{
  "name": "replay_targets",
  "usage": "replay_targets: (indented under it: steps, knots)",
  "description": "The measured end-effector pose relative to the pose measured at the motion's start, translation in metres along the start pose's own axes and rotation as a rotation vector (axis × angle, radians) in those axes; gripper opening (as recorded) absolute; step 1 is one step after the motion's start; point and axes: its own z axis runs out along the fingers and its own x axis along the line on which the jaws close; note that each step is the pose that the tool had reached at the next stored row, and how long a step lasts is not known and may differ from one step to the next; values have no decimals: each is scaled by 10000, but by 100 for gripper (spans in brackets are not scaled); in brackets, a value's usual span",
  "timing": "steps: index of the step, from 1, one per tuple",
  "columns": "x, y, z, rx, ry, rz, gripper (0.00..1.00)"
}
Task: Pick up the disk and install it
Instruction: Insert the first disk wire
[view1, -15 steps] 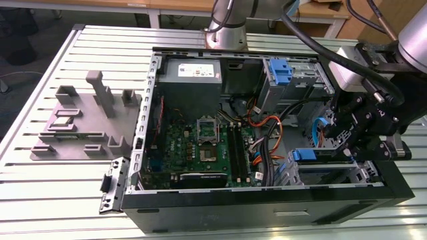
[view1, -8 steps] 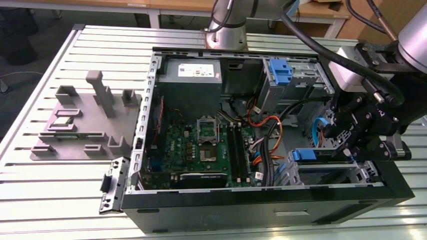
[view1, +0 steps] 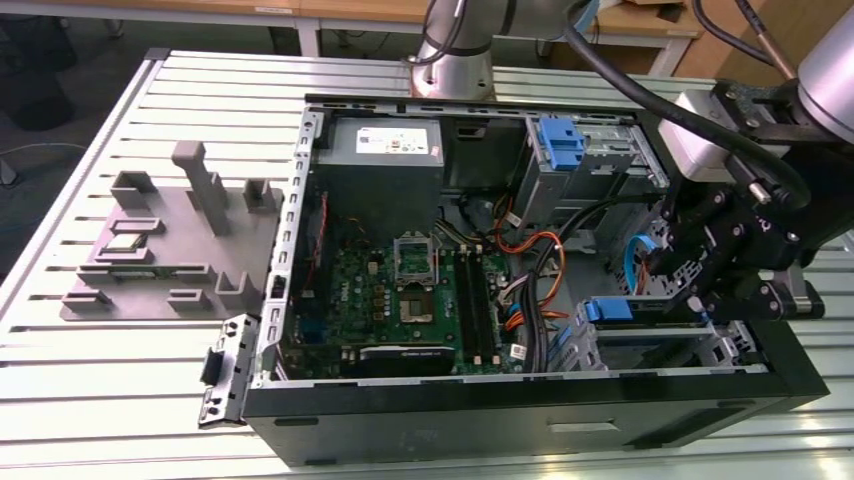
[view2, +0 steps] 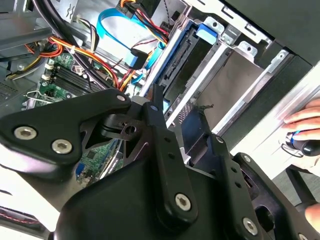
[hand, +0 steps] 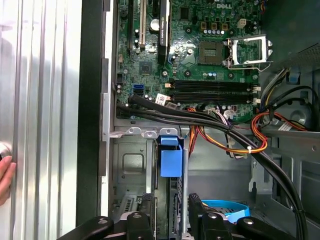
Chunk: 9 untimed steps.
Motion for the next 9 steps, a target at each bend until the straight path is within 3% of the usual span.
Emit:
replay_targets:
  steps: [5, 9]
  knots:
    - [-22, 1, -30, 0, -3, 0, 42]
    - [-109, 1, -27, 0, -1, 0, 42]
